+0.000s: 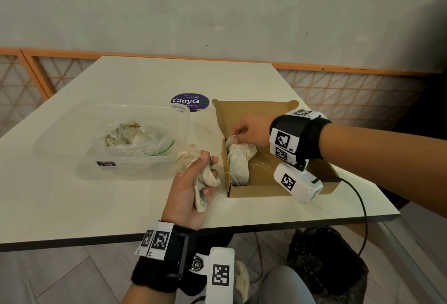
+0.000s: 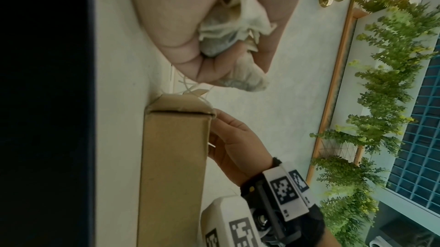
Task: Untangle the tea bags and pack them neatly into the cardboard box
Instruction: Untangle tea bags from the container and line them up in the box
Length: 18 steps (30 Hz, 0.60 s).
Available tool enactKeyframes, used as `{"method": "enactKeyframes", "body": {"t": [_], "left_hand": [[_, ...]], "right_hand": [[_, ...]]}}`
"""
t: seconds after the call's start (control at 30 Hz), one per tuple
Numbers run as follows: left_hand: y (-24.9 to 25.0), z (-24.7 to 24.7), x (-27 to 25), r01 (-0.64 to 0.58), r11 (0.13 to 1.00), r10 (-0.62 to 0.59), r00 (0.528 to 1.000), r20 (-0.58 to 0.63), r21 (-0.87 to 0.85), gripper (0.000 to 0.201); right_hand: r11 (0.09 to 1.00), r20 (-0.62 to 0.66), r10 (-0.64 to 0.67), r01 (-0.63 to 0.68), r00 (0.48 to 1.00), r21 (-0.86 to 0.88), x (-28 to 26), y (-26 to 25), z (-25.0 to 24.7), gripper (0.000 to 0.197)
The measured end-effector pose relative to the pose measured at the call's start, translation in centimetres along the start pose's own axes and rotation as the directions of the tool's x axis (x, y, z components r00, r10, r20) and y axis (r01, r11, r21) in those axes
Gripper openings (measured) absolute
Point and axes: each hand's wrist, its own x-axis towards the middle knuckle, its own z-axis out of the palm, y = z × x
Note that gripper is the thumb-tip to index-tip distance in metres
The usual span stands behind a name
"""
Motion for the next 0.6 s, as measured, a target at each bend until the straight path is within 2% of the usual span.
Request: {"method": "enactKeyframes", "body": {"t": [0.23, 0.33, 0.4, 0.47, 0.53, 0.6], "left_hand": [[0.0, 0.1, -0.1, 0.003, 1.0, -0.003, 1.0, 0.013, -0.023, 0.008], [0.0, 0.1, -0.1, -0.004, 1.0, 0.004, 1.0, 0.009, -0.01, 0.009], [0.0, 0.1, -0.1, -0.008, 1.0, 0.008, 1.0, 0.009, -0.003, 0.009], [0.0, 0.1, -0.1, -0.008, 1.0, 0.008, 1.0, 0.004, 0.01, 0.007], [0.0, 0.0, 0.0, -0.012, 1.0, 0.012, 1.0, 0.002, 0.024, 0.006], [0.0, 0.0, -0.1, -0.015, 0.999, 0.015, 1.0, 0.002, 0.036, 0.007]], "right_hand": [[0.996, 0.097, 0.08, -0.075, 0.992, -0.057, 0.6, 0.1, 0.4, 0.03], [0.994, 0.09, 0.113, -0.113, 0.989, -0.006, 0.5, 0.0, 0.7, 0.033], [0.99, 0.053, 0.122, -0.125, 0.991, 0.064, 0.2, 0.0, 0.4, 0.032], [0.984, -0.052, 0.125, -0.117, 0.991, 0.132, -0.4, 0.2, -0.6, 0.025], [0.953, -0.144, 0.19, -0.147, 0.971, 0.266, -1.1, 0.9, -1.7, 0.018], [0.915, -0.106, 0.299, -0.253, 0.949, 0.314, -1.8, 2.2, -1.9, 0.014]]}}
